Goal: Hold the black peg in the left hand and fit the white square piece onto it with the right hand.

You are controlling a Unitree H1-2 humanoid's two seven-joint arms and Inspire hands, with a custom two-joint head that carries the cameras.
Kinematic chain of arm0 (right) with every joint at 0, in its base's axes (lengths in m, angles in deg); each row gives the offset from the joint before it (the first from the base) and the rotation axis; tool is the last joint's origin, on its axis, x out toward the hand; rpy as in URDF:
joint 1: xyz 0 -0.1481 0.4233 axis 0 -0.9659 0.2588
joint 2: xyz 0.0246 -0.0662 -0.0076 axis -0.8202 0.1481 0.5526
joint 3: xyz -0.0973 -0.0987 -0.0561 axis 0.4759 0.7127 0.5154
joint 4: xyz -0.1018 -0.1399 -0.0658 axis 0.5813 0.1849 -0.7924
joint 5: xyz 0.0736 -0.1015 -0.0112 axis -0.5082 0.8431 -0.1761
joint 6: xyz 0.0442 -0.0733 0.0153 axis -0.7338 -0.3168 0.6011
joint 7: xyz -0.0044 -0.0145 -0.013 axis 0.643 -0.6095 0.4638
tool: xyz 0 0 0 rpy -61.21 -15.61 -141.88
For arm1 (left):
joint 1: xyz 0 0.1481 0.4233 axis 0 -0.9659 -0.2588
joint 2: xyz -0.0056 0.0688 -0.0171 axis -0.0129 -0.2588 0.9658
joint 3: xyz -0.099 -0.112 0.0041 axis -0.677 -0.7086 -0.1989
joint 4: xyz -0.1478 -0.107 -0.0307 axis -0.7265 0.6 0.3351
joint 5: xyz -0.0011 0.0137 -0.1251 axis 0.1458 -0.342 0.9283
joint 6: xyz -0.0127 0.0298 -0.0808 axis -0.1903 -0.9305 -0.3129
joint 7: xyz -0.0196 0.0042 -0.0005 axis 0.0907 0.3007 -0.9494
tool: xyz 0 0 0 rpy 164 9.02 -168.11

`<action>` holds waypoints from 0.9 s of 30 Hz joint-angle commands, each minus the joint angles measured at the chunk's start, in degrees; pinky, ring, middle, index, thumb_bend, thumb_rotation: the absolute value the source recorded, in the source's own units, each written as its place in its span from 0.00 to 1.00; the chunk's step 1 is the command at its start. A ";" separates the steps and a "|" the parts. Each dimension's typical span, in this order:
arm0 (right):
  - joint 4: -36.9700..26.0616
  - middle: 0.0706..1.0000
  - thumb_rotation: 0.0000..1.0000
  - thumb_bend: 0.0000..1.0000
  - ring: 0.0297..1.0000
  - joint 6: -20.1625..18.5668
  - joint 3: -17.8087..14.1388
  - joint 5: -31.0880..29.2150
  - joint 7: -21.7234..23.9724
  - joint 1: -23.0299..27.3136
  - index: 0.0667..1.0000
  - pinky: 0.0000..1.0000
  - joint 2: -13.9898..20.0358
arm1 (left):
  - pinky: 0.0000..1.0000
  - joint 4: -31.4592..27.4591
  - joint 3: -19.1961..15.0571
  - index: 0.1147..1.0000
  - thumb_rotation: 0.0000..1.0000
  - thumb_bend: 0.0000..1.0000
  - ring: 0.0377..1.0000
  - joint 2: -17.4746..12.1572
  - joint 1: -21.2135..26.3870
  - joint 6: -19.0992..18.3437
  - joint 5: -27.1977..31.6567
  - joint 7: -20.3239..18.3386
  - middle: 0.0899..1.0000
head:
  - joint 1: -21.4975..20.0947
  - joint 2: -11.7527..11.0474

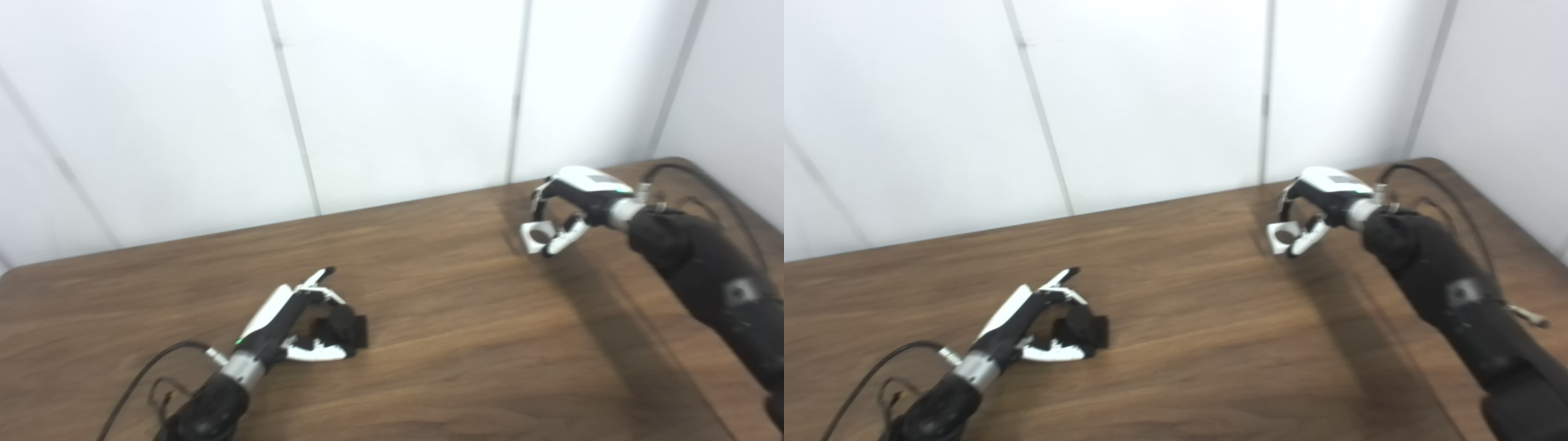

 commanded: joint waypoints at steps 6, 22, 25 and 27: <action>-5.44 0.84 0.14 0.52 0.97 4.24 -2.05 -2.40 -0.18 3.27 0.45 1.00 1.79 | 1.00 1.83 1.79 0.43 0.08 0.52 1.00 1.08 0.29 -4.58 -2.08 -1.07 1.00 | 1.45 0.37; -20.24 0.85 0.14 0.52 1.00 5.88 -0.99 -6.37 6.34 3.21 0.44 1.00 -1.56 | 1.00 1.33 2.03 0.43 0.07 0.52 1.00 1.42 0.65 -5.47 -2.19 -1.07 1.00 | 2.01 0.54; -22.19 0.85 0.14 0.52 1.00 7.05 -0.64 -6.52 6.78 3.15 0.44 1.00 -2.61 | 1.00 1.76 2.07 0.43 0.08 0.52 1.00 1.57 0.79 -5.28 -2.14 -0.96 1.00 | 2.24 0.60; -23.13 0.85 0.14 0.52 1.00 7.29 -0.56 -6.86 7.42 3.20 0.44 1.00 -3.38 | 1.00 1.85 2.12 0.43 0.08 0.52 1.00 1.65 0.84 -5.21 -2.28 -0.78 1.00 | 2.38 0.59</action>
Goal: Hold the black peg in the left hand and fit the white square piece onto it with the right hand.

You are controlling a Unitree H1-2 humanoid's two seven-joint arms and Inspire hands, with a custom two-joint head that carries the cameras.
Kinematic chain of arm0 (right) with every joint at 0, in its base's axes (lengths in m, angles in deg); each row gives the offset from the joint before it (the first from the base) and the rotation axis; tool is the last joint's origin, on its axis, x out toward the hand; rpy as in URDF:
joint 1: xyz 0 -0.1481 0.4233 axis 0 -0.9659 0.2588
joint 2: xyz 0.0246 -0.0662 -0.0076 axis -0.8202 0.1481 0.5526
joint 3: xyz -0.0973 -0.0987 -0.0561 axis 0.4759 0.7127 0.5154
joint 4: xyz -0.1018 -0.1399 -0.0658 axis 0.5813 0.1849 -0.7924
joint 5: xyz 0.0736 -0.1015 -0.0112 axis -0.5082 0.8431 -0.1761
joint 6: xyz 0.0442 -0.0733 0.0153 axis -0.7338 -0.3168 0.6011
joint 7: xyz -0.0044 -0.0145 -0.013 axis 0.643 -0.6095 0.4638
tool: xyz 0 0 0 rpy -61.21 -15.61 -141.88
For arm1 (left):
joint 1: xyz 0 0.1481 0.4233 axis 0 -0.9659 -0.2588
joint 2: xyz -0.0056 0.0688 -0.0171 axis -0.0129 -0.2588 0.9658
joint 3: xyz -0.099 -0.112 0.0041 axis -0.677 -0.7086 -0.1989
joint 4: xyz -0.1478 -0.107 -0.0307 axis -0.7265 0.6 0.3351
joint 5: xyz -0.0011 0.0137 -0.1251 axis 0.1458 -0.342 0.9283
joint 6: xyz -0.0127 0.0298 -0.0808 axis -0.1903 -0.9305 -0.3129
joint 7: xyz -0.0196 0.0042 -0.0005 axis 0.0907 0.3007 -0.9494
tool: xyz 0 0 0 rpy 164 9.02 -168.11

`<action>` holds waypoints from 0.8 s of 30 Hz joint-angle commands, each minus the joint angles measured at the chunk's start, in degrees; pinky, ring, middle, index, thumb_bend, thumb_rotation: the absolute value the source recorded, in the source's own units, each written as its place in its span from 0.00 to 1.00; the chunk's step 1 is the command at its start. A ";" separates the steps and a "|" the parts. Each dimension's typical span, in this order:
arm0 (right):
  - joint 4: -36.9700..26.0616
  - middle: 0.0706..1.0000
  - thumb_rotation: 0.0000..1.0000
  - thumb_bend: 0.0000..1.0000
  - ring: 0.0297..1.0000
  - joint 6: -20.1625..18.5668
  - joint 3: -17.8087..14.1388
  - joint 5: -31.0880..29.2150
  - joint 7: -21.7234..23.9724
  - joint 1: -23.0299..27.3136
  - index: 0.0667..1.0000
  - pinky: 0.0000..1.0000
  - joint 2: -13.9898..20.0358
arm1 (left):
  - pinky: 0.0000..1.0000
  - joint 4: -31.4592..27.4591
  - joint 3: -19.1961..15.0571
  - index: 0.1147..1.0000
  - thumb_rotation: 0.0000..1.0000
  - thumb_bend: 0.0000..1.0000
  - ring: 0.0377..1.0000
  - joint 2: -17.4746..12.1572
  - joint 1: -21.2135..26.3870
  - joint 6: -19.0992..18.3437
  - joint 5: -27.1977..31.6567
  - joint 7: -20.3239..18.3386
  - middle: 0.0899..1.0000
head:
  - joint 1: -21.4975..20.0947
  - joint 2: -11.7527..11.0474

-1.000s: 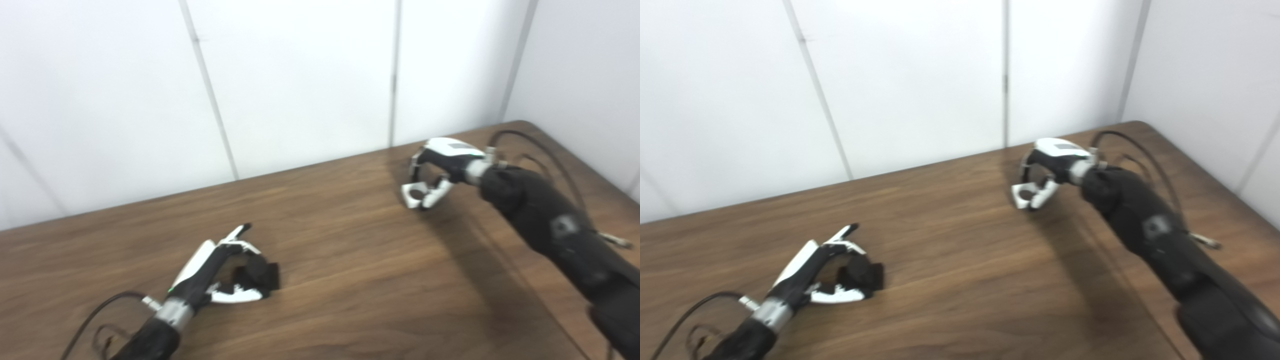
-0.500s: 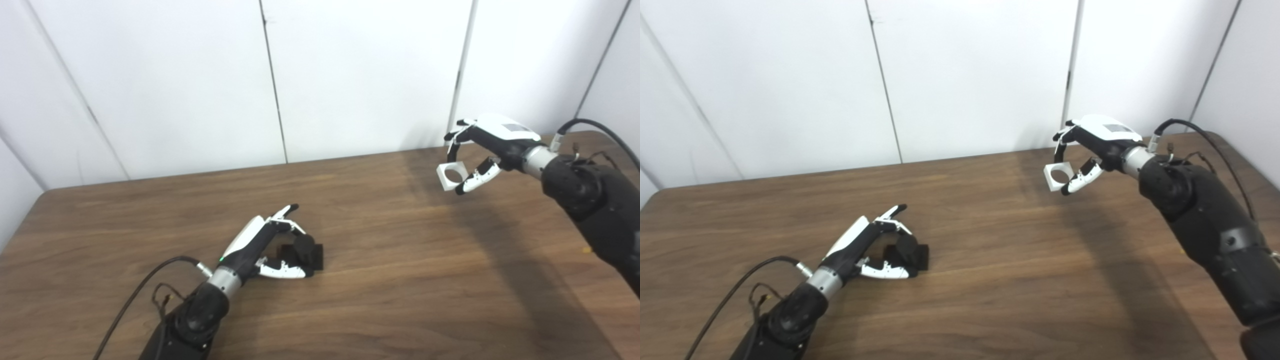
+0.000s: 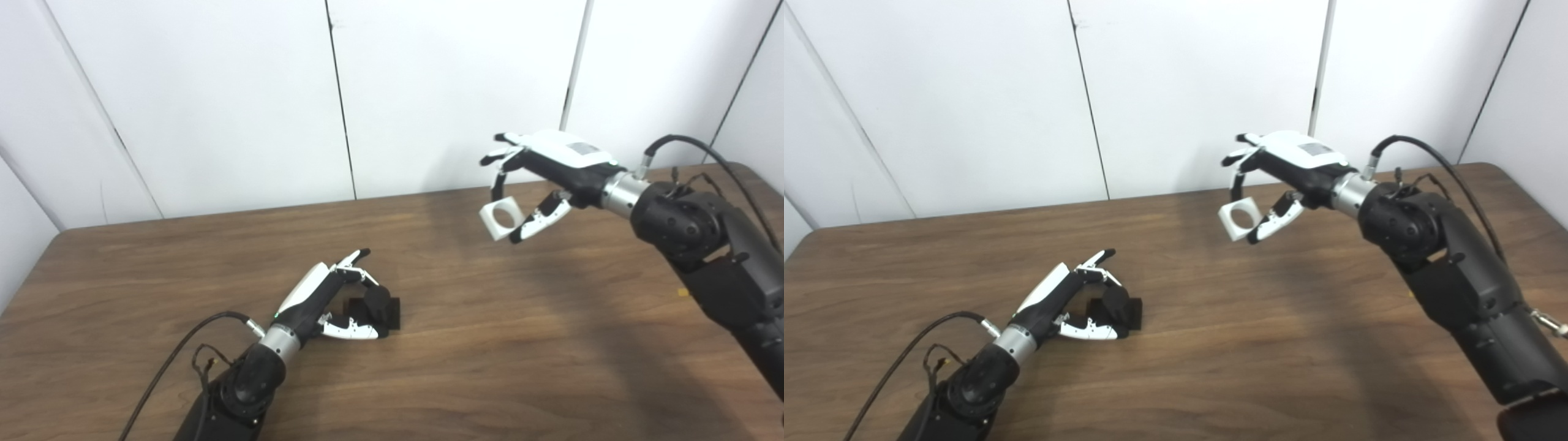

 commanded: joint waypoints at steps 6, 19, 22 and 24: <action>-4.21 0.84 0.14 0.52 0.98 2.52 0.43 -1.34 1.02 3.44 0.44 1.00 -2.37 | 1.00 1.88 1.41 0.43 0.08 0.52 1.00 0.51 0.03 -3.38 -1.42 -1.26 1.00 | 0.26 0.27; -5.73 0.85 0.14 0.52 1.00 1.04 3.93 0.08 5.41 5.06 0.44 1.00 -8.19 | 1.00 1.95 1.88 0.43 0.08 0.52 1.00 1.08 0.11 -3.98 -1.48 -0.64 1.00 | 1.29 0.50; -5.35 0.85 0.14 0.52 0.99 1.15 5.08 0.60 6.40 5.80 0.44 1.00 -9.65 | 1.00 1.56 1.89 0.43 0.08 0.52 1.00 1.16 0.11 -4.72 -1.41 -0.72 1.00 | 1.60 0.48; -5.37 0.85 0.14 0.52 0.99 0.92 6.01 1.40 7.07 6.33 0.44 1.00 -10.43 | 1.00 1.50 1.91 0.43 0.08 0.52 1.00 1.19 0.12 -4.90 -1.35 -0.76 1.00 | 1.65 0.54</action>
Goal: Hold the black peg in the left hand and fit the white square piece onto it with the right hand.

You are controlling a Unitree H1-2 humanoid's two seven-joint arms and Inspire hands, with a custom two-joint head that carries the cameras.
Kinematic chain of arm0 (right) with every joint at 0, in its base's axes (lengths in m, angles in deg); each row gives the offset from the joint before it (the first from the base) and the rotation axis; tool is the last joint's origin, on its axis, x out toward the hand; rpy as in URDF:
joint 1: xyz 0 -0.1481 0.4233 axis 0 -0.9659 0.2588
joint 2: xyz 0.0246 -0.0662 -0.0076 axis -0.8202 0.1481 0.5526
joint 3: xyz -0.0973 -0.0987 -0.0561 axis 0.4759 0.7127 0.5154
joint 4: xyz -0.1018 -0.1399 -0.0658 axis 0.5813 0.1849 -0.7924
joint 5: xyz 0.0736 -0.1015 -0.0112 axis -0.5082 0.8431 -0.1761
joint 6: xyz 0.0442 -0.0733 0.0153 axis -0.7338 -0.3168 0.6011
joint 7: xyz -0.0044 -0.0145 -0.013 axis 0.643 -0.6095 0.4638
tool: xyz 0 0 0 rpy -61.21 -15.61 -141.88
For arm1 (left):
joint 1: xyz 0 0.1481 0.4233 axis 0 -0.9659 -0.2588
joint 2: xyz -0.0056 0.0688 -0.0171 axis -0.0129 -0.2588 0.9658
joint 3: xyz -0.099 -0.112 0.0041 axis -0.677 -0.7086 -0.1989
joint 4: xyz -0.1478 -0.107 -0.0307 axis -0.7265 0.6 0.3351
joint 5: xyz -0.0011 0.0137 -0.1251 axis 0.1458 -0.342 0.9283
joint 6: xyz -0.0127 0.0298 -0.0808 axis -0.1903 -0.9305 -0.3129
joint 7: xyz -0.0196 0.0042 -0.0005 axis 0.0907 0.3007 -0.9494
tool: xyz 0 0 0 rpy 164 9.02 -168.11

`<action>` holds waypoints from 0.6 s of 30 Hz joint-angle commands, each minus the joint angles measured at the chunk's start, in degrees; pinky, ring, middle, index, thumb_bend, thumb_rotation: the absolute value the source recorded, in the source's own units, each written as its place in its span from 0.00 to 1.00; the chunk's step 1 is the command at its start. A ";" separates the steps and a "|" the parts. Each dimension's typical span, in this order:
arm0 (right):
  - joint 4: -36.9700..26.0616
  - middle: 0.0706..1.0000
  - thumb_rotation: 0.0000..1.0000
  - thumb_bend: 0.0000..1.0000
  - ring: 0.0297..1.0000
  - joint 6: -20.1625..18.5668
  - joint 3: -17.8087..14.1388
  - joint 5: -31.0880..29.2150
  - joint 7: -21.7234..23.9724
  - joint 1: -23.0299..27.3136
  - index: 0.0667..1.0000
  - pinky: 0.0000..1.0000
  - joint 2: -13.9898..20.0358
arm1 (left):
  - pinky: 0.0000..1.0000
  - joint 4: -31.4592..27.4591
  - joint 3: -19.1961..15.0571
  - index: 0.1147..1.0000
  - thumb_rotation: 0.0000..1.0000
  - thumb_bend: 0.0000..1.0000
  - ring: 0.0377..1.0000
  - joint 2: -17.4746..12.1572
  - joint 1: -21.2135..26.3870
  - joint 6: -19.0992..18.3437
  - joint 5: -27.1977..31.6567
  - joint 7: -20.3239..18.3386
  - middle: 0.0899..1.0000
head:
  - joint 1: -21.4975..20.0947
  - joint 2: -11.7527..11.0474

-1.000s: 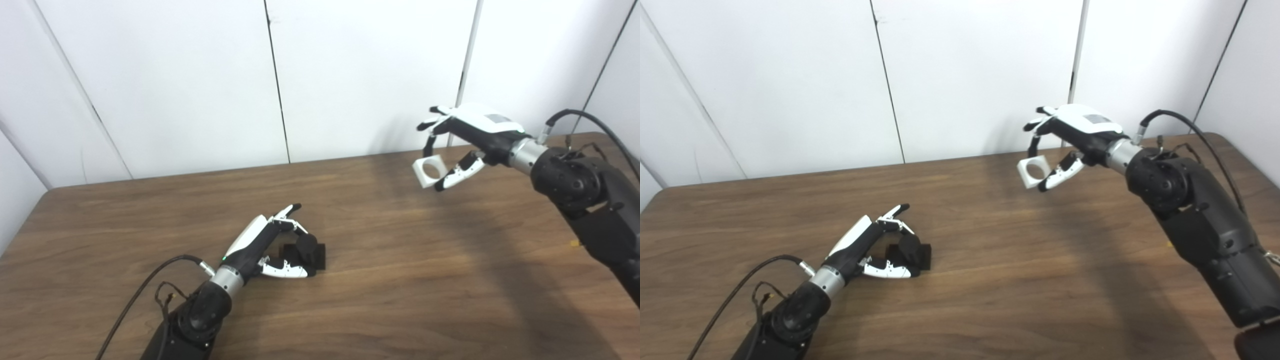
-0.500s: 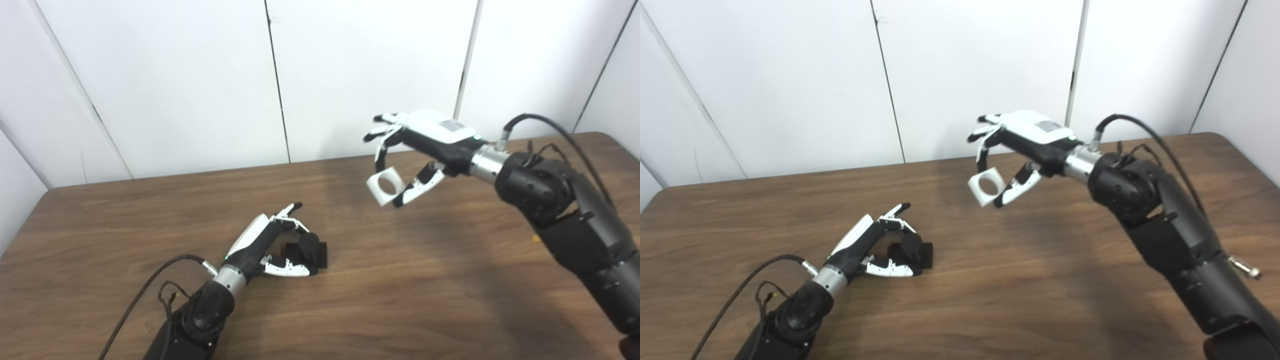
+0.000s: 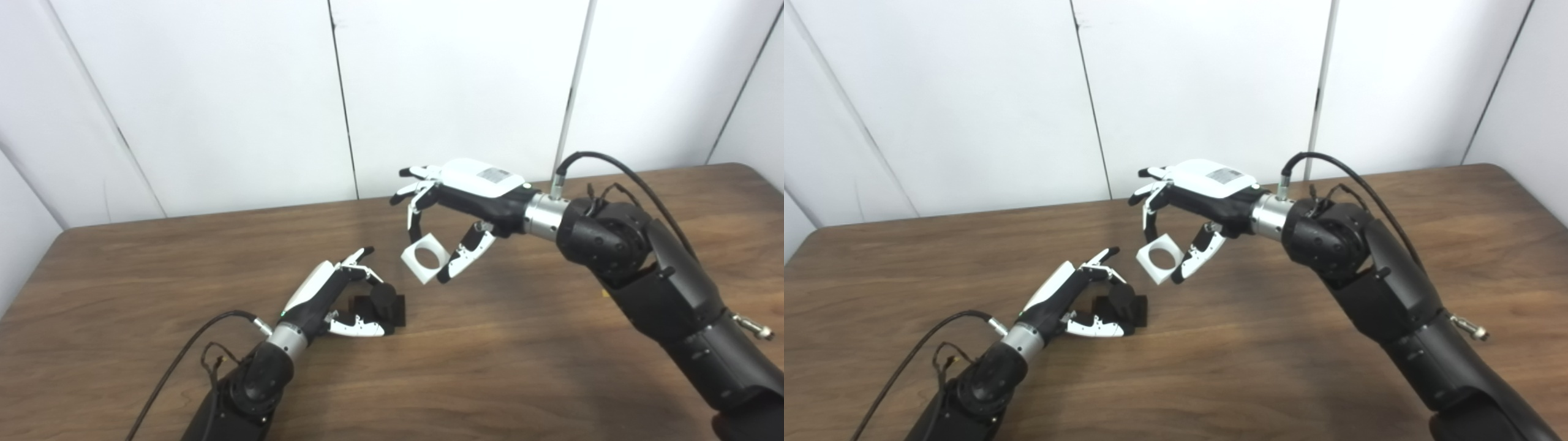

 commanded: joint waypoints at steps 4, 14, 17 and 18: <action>-1.18 0.86 0.15 0.52 1.00 0.26 1.47 1.67 1.28 4.47 0.44 1.00 -1.69 | 1.00 1.53 1.47 0.43 0.08 0.52 1.00 0.46 -0.11 -3.12 -1.25 -2.04 1.00 | 0.09 0.09; -0.69 0.85 0.14 0.52 0.99 1.53 4.31 3.45 3.09 5.96 0.44 1.00 -4.23 | 1.00 1.48 1.80 0.43 0.08 0.52 1.00 1.01 -0.27 -3.19 -1.33 -1.70 1.00 | 1.12 0.49; -1.12 0.85 0.14 0.52 1.00 1.29 5.22 3.77 4.25 6.23 0.44 1.00 -4.53 | 1.00 1.20 1.95 0.43 0.08 0.52 1.00 1.29 -0.54 -3.40 -1.66 -1.34 1.00 | 1.49 0.54; -1.28 0.85 0.14 0.52 1.00 1.17 5.45 3.85 4.62 6.30 0.44 1.00 -4.64 | 1.00 1.09 2.00 0.43 0.08 0.52 1.00 1.33 -0.63 -3.37 -1.83 -1.21 1.00 | 1.51 0.55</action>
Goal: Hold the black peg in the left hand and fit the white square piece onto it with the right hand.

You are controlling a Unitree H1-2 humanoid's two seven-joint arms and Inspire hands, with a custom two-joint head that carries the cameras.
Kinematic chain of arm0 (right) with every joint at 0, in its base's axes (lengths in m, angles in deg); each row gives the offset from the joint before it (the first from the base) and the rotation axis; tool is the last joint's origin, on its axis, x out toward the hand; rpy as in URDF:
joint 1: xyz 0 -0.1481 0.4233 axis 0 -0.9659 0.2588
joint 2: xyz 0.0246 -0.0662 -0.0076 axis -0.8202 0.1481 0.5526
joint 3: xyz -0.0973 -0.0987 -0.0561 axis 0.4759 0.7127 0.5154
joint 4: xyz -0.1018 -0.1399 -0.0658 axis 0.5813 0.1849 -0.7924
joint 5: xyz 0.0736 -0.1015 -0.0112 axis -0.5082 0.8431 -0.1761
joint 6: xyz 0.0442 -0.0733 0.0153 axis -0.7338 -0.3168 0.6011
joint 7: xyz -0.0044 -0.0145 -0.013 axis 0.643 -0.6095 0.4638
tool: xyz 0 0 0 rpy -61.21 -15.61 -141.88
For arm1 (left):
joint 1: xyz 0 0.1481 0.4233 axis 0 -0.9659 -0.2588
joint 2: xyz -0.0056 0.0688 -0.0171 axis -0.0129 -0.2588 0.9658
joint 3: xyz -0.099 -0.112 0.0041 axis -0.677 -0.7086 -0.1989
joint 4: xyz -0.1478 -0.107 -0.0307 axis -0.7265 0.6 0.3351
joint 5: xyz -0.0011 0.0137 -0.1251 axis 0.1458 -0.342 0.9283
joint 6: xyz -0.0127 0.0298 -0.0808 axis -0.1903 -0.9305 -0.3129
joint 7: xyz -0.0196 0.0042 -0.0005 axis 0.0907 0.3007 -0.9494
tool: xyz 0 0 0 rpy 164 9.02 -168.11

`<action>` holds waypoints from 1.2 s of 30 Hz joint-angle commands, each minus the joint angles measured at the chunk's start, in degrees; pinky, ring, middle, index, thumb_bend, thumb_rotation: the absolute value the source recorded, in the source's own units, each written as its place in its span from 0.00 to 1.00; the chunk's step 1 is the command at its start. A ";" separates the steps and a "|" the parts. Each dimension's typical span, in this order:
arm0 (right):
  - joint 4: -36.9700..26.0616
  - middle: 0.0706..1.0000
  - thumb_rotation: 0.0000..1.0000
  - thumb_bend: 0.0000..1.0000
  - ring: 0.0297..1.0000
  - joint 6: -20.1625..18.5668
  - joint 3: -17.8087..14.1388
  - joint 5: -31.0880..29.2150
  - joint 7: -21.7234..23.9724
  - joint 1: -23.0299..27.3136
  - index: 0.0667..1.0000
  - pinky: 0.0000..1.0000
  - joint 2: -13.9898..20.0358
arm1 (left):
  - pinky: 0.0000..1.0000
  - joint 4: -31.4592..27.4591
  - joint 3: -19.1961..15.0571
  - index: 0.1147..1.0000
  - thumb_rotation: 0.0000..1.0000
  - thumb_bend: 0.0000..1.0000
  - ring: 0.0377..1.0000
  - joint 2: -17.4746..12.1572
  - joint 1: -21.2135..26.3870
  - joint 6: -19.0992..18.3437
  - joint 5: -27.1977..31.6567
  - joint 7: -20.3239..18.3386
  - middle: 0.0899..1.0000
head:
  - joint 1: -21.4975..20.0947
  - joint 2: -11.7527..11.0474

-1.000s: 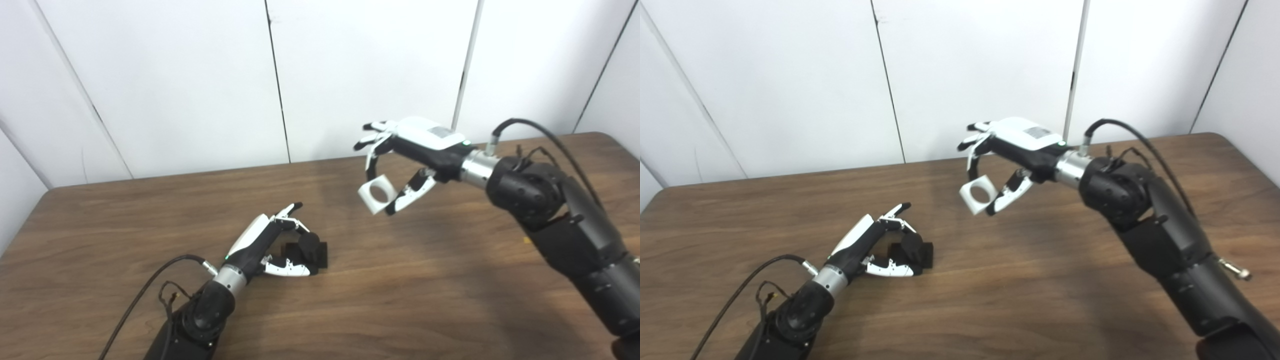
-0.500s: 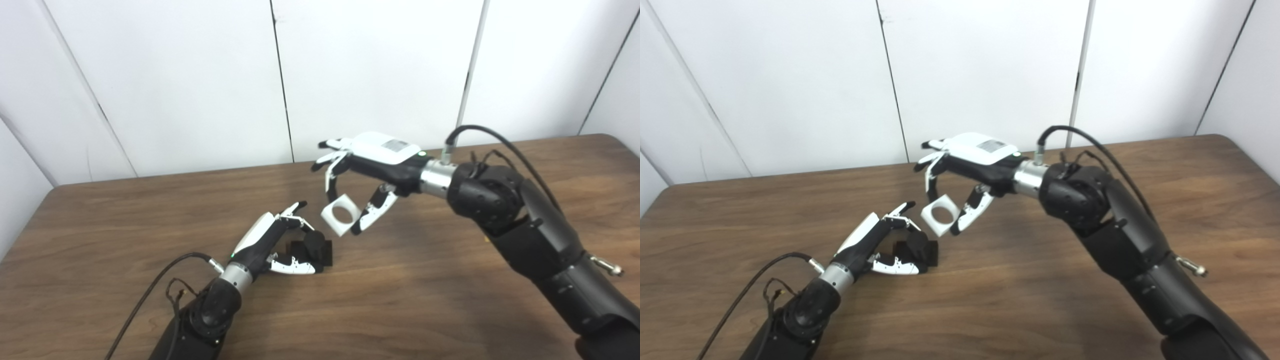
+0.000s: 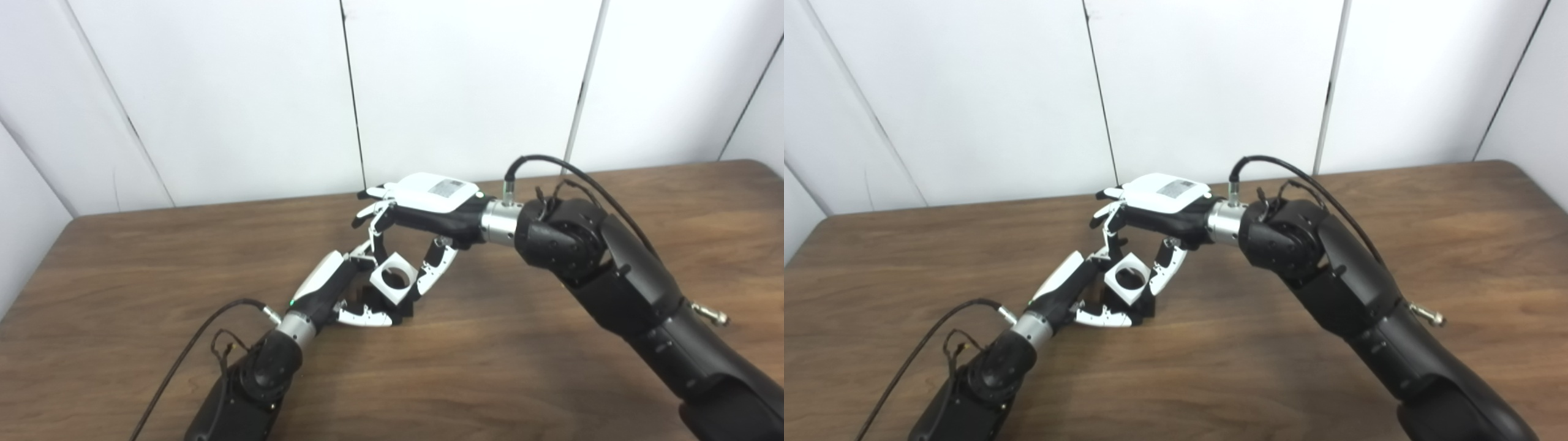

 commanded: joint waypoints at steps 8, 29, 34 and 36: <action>-0.62 0.86 0.14 0.52 0.99 1.72 0.29 0.62 1.08 4.11 0.44 1.00 -0.81 | 1.00 0.85 1.65 0.43 0.08 0.52 1.00 1.11 -1.10 -3.40 -1.80 -1.32 1.00 | 0.34 0.22; 4.45 0.85 0.14 0.52 0.99 4.09 -1.43 0.90 -1.68 5.54 0.44 1.00 -1.26 | 1.00 1.29 1.62 0.43 0.08 0.52 1.00 1.06 -1.22 -3.07 -1.11 -1.31 1.00 | 0.53 0.32; 5.49 0.85 0.14 0.52 0.99 3.82 -1.39 1.27 -2.00 5.43 0.44 1.00 -1.11 | 1.00 1.50 1.66 0.43 0.08 0.52 1.00 1.17 -1.17 -2.79 -1.19 -1.10 1.00 | 0.74 0.58; 5.84 0.85 0.14 0.52 0.99 3.59 -1.20 1.74 -2.01 5.29 0.44 1.00 -1.11 | 1.00 1.38 1.68 0.43 0.08 0.52 1.00 1.18 -1.18 -3.05 -1.16 -1.26 1.00 | 0.81 0.63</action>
